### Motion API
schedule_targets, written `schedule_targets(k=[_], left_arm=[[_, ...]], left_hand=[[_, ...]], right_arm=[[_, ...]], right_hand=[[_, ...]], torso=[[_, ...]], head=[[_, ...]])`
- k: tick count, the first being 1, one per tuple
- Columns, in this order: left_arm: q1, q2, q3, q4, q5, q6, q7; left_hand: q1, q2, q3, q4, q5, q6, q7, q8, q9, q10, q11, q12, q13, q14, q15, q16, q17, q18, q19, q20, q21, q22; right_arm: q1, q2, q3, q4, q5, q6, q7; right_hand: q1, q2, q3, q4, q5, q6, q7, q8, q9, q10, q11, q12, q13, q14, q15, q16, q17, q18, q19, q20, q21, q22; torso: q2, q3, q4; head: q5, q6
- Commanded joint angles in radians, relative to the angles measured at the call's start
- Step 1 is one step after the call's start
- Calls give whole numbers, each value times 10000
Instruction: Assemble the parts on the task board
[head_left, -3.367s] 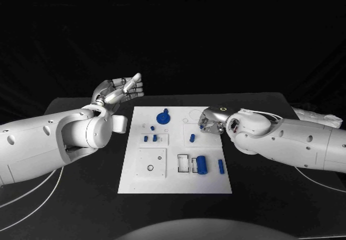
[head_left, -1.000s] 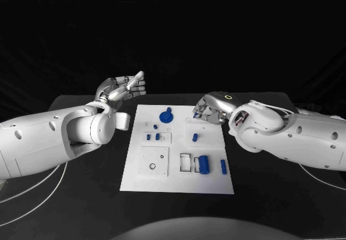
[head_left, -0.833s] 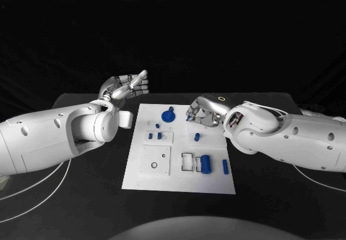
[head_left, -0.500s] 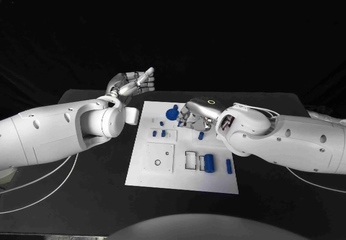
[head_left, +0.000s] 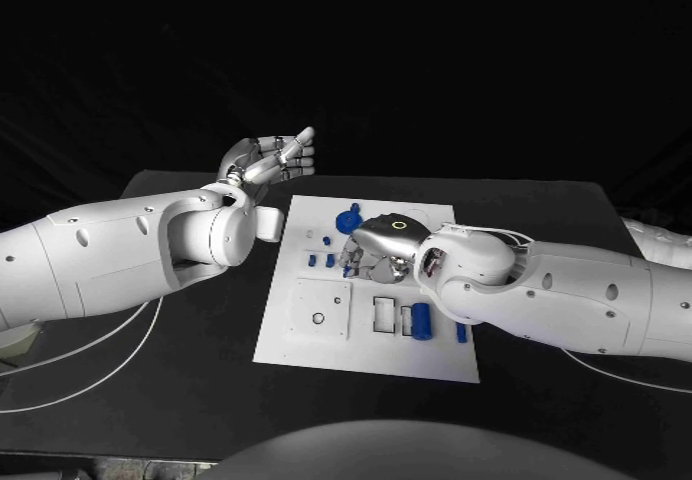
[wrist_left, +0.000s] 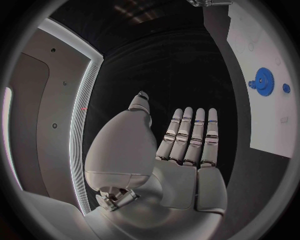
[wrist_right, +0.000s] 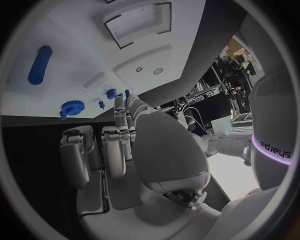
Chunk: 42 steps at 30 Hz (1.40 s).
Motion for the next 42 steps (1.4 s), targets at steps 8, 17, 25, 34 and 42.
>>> schedule_targets(k=[8, 17, 25, 34, 42], left_arm=[[-2, -49, 9, 65, 22, 101, 87], [-2, -76, 9, 97, 22, 105, 84], [-2, -90, 9, 111, 22, 128, 92], [-2, -82, 9, 108, 22, 142, 96], [-2, -79, 9, 105, 22, 149, 94]], left_hand=[[-15, 132, 69, -25, 28, -56, 160, 38, -3, -67, -19, 40, -4, -62, 1, 45, -28, 3, 88, -4, -51, -27], [-15, 132, 69, -25, 28, -56, 160, 38, -3, -67, -19, 40, -4, -62, 1, 45, -28, 3, 88, -4, -51, -27], [-30, 182, 84, -26, 22, -74, 164, 49, -6, -86, -15, 59, -5, -79, 5, 70, -76, -1, 90, -4, -57, -69], [-30, 182, 84, -26, 22, -74, 164, 49, -6, -86, -15, 59, -5, -79, 5, 70, -76, -1, 90, -4, -57, -69], [-35, 192, 86, -26, 21, -81, 165, 52, -7, -93, -14, 65, -5, -86, 6, 78, -91, -3, 90, -4, -59, -83]], right_arm=[[-271, 240, 4, -172, -383, 497, 232], [-368, 370, 4, -231, -388, 557, 255], [-405, 441, 3, -253, -388, 610, 252], [-428, 578, -5, -325, -383, 716, 265], [-480, 641, -12, -430, -453, 810, 278]], right_hand=[[55, -24, 58, 0, 42, 31, 31, -32, 4, 4, 33, -40, -9, 1062, 66, 42, 2633, -68, 1047, 13, 45, 2627], [57, -23, 62, -2, 43, 27, 36, -37, 3, 0, 37, -44, -9, 1062, 71, 42, 2633, -68, 1047, 16, 45, 2627], [57, -23, 67, -1, 43, 18, 46, -47, 0, -7, 45, -50, -8, 1062, 80, 42, 2633, -68, 1047, 23, 45, 2627], [55, -22, 68, 0, 43, 15, 48, -50, 0, -10, 48, -52, -8, 1062, 83, 42, 2633, -68, 1047, 26, 45, 2627], [55, -21, 70, 0, 43, 12, 49, -53, -1, -11, 49, -53, -8, 1062, 86, 42, 2633, -68, 1047, 28, 45, 2627]], torso=[[8, 10, -3], [-6, 0, -13], [-1, 10, 0], [0, 6, -3], [-5, 8, -9]], head=[[28, -42], [42, -87], [-6, -32], [-30, -20], [-57, -19]])
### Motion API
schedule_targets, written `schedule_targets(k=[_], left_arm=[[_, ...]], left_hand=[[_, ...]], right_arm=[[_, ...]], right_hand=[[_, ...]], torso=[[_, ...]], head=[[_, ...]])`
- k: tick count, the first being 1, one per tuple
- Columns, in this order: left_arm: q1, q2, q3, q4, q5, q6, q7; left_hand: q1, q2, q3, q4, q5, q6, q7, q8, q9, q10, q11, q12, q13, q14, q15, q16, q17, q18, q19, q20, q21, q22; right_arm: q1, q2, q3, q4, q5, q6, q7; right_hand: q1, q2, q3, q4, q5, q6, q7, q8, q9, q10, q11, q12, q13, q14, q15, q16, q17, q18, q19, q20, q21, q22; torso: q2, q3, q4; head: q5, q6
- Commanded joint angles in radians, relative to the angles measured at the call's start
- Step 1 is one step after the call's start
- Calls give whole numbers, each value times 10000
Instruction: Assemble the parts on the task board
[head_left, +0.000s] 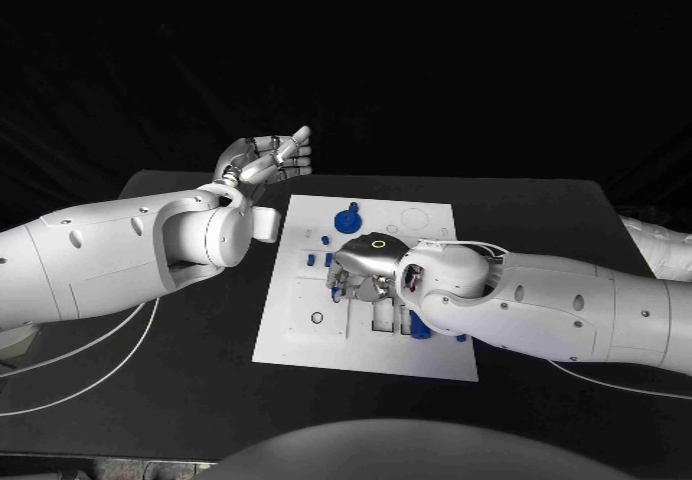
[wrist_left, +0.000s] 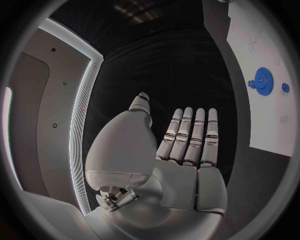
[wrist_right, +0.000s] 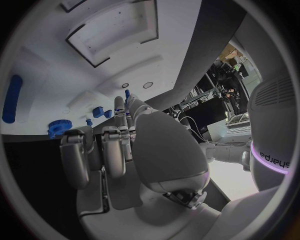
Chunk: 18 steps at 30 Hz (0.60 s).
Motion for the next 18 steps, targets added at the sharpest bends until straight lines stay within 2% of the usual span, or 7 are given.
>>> schedule_targets(k=[1, 4, 10, 18], left_arm=[[0, 10, 8, 20, 21, 141, 89], [0, 4, 8, 21, 21, 139, 90], [0, -5, 8, 30, 21, 131, 89], [0, -5, 8, 25, 21, 114, 96]], left_hand=[[5, 74, 60, 1, 21, -82, 165, 53, -7, -57, 22, 66, -5, -86, 6, 42, -15, -2, 90, -4, -59, -14], [5, 74, 60, 1, 21, -82, 165, 53, -7, -57, 22, 66, -5, -86, 6, 42, -15, -2, 90, -4, -59, -14], [5, 74, 60, 1, 21, -82, 165, 53, -7, -57, 22, 66, -5, -86, 6, 42, -15, -2, 90, -4, -59, -14], [2, 80, 61, 1, 21, -87, 166, 55, -8, -62, 23, 71, -5, -91, 7, 49, -27, -4, 89, -4, -61, -25]], right_arm=[[-23, 11, -4, -40, -230, 243, 78], [-34, -9, -6, -45, -338, 272, 37], [-47, -45, -7, -9, -427, 398, -28], [-52, -45, -8, 22, -446, 508, -26]], right_hand=[[46, -11, 73, -2, 49, 77, 21, 61, 15, -11, 49, -54, -9, 1061, 87, 42, 2635, -68, 1047, 28, 45, 2632], [46, -11, 73, -2, 49, 77, 21, 61, 15, -11, 49, -54, -9, 1061, 87, 42, 2635, -68, 1047, 28, 45, 2632], [52, -6, 81, -6, 50, 74, 22, 56, 14, -13, 51, -56, -8, 1061, 92, 42, 2635, -68, 1047, 34, 45, 2632], [52, -6, 81, -6, 50, 74, 22, 56, 14, -13, 51, -56, -8, 1061, 92, 42, 2635, -68, 1047, 34, 45, 2632]], torso=[[-1, 2, -8], [10, -1, -1], [17, 9, -4], [10, 3, -9]], head=[[-5, -3], [-41, 10], [-26, 2], [-33, -36]])
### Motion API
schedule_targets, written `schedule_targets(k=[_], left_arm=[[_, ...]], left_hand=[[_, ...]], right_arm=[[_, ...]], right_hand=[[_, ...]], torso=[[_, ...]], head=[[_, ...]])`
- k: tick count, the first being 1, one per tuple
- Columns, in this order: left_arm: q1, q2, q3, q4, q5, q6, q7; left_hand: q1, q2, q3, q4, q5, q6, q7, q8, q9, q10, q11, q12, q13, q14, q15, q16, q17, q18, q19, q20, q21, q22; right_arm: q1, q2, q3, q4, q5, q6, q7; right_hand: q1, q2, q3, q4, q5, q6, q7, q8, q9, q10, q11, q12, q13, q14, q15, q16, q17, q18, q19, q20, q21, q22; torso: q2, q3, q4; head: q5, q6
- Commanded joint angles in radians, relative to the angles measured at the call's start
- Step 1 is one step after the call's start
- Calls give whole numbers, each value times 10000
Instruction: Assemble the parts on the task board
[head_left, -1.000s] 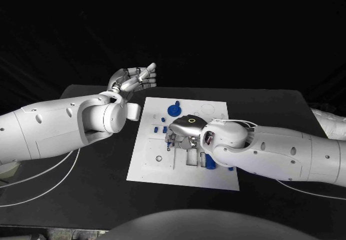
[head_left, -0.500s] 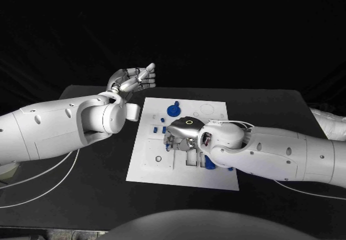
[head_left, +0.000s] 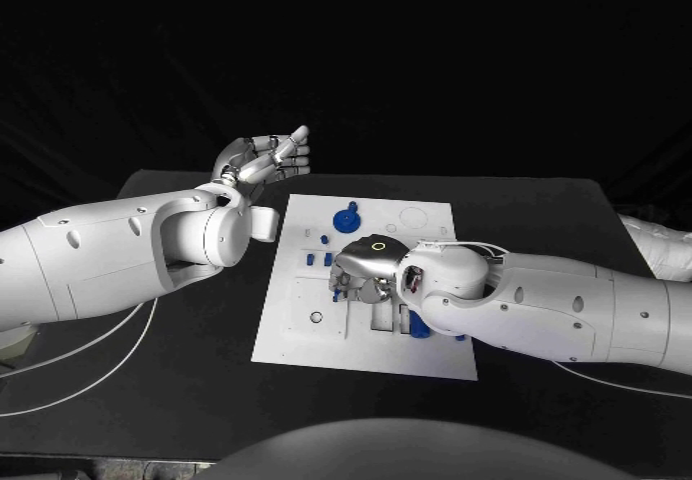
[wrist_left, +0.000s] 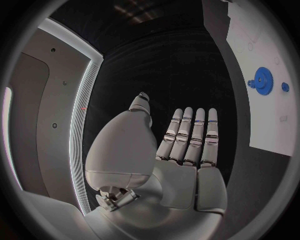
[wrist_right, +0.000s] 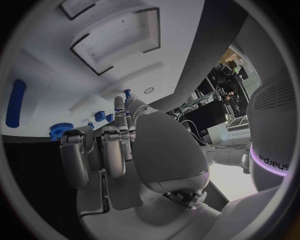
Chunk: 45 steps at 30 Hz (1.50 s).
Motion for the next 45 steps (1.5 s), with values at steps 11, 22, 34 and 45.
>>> schedule_targets(k=[11, 22, 34, 45], left_arm=[[1, 16, 8, 18, 20, 111, 106], [1, 10, 9, 26, 20, 115, 106], [1, -26, 9, 52, 20, 116, 110], [1, -13, 9, 7, 20, 112, 101]], left_hand=[[2, 80, 62, 0, 21, -88, 166, 56, -8, -62, 23, 68, -5, -91, 7, 49, -16, -4, 89, -4, -61, -16], [2, 80, 62, 0, 21, -88, 166, 56, -8, -62, 23, 68, -5, -91, 7, 49, -16, -4, 89, -4, -61, -16], [2, 80, 62, 0, 21, -88, 166, 56, -8, -62, 23, 68, -5, -91, 7, 49, -16, -4, 89, -4, -61, -16], [2, 80, 62, 0, 21, -88, 166, 56, -8, -62, 23, 68, -5, -91, 7, 49, -16, -4, 89, -4, -61, -16]], right_arm=[[-12, 30, -4, 9, -200, 338, -29], [-14, 70, -14, -6, -201, 307, -147], [-19, -126, -18, 158, 90, -953, -219], [672, -1476, -11, 1029, 2793, -1956, 161]], right_hand=[[28, -25, 49, 34, 60, 37, 25, -5, -1, -51, 69, -71, -11, 1034, 76, 42, 2628, -68, 1047, 50, 45, 2634], [-340, -650, -232, 178, 14, -1278, 288, -271, -303, -856, 311, -84, -3, 1034, 260, 42, 2628, -68, 1047, 201, 45, 2634], [-1046, -868, -842, 419, 0, -1886, 553, -188, -262, -1128, 528, -8, 41, 1034, 525, 42, 2628, -68, 1047, 440, 45, 2634], [-805, -516, -807, 292, 13, -1468, 635, -35, -172, -1118, 646, -39, 20, 1034, 649, 42, 2628, -68, 1047, 587, 45, 2634]], torso=[[-10, -8, 3], [-12, -8, 5], [-2, -6, -2], [-21, -3, -26]], head=[[-27, -16], [-23, -14], [-30, 6], [-117, 104]])
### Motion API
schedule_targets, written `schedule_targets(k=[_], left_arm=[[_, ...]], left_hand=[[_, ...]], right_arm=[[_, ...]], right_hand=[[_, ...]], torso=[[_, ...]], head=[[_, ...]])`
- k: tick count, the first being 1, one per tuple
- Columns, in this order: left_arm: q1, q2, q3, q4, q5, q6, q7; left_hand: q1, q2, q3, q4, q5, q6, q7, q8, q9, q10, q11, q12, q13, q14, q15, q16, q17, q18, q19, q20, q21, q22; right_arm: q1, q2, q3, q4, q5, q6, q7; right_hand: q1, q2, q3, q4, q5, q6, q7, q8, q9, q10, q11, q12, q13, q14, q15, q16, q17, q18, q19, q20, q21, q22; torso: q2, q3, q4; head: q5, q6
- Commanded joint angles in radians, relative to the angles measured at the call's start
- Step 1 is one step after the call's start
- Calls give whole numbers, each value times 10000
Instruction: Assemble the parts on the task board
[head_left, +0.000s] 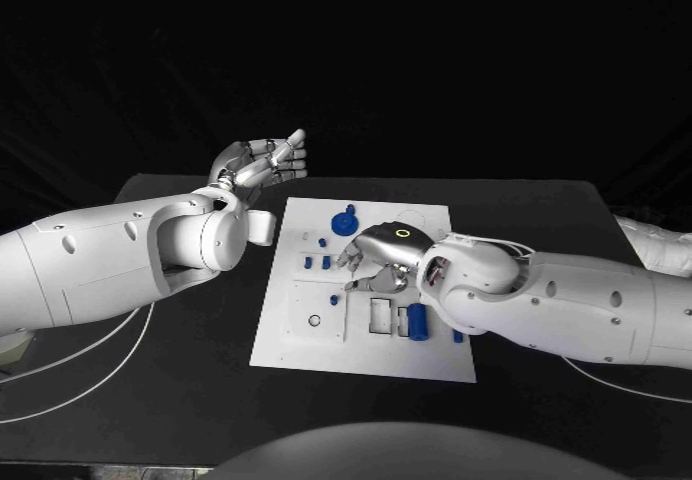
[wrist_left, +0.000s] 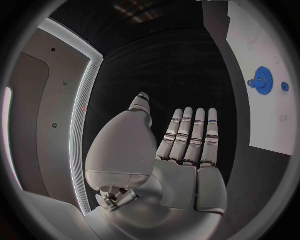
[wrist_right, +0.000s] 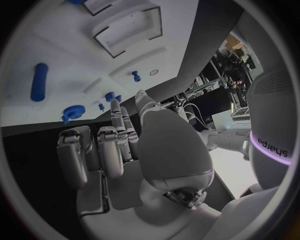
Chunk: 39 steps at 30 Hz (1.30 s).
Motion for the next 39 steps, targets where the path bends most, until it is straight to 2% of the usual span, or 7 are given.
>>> schedule_targets(k=[1, 6, 12, 21, 25, 29, 39], left_arm=[[2, 39, 8, -21, 20, 117, 94], [-1, 64, 7, -71, 20, 121, 94], [-22, 85, 7, -113, 20, 134, 101], [-48, 69, 7, -144, 20, 136, 107], [-53, 58, 7, -148, 20, 134, 107], [-55, 59, 7, -147, 20, 151, 115], [-54, -3, 7, -115, 20, 103, 99]], left_hand=[[2, 81, 62, 1, 21, -50, 203, 56, -8, -63, 22, 28, -5, -91, 7, 49, -11, -4, 89, -4, -61, -11], [-3, 100, 68, -1, 25, -64, 206, 66, -11, -78, 25, 46, -5, -106, 11, 73, -51, -9, 86, -4, -64, -47], [-4, 100, 67, -2, 25, -65, 206, 67, -11, -79, 25, 47, -5, -107, 11, 75, -54, -9, 87, -4, -64, -50], [-4, 100, 67, -2, 25, -65, 206, 67, -11, -79, 25, 47, -5, -107, 11, 75, -54, -9, 87, -4, -64, -50], [-4, 100, 67, -2, 25, -65, 206, 67, -11, -79, 25, 47, -5, -107, 11, 75, -54, -9, 87, -4, -64, -50], [-4, 100, 67, -2, 25, -65, 206, 67, -11, -79, 25, 47, -5, -107, 11, 75, -54, -9, 87, -4, -64, -50], [-5, 101, 68, -1, 27, -72, 207, 72, -12, -86, 27, 56, -5, -113, 13, 87, -73, -10, 88, -4, -64, -67]], right_arm=[[364, -521, 15, 298, 1918, -401, 309], [780, -1205, 14, 504, 2128, -198, 395], [934, -1751, 12, 497, 1180, 205, 19], [840, -2009, 10, 286, 683, 1084, -557], [726, -1933, 9, 176, 463, 1366, -726], [591, -1826, 9, 111, -96, 1596, -966], [429, -1511, 9, -100, -496, 1904, -1081]], right_hand=[[62, 198, 56, -98, 9, -1, 39, 5, -9, -211, 85, -78, -32, 1043, 109, 42, 2633, -68, 1033, 117, 45, 2630], [195, 318, 46, -174, 14, -545, 47, -154, -103, -981, 117, -92, -45, 1043, 146, 42, 2633, -68, 1033, 187, 45, 2630], [207, 263, -83, -216, 8, -701, -18, -131, -92, -1345, 65, -87, -38, 1043, 31, 42, 2633, -68, 1033, 125, 45, 2630], [-74, 69, -435, -116, -5, -805, 49, -133, -82, -1676, 102, -72, -28, 1043, 17, 42, 2633, -68, 1033, 76, 45, 2630], [-128, 34, -514, -95, -8, -852, 82, -135, -83, -1723, 127, -61, -23, 1043, 49, 42, 2633, -68, 1033, 92, 45, 2630], [-109, -32, -574, -118, -14, -852, 61, -119, -76, -1676, 120, -25, -8, 1043, 56, 42, 2633, -68, 1033, 103, 45, 2630], [86, 19, -600, -221, -13, -758, 62, -52, -47, -1397, 103, 77, 16, 1043, 82, 42, 2633, -68, 1033, 128, 45, 2630]], torso=[[-18, -2, -13], [-33, 5, -43], [-32, 23, -41], [-36, 5, -35], [-22, 3, -54], [-15, -1, -17], [-12, -4, -7]], head=[[-66, 26], [-107, 25], [-230, 68], [-266, 117], [-213, 195], [-244, 174], [-260, 119]])
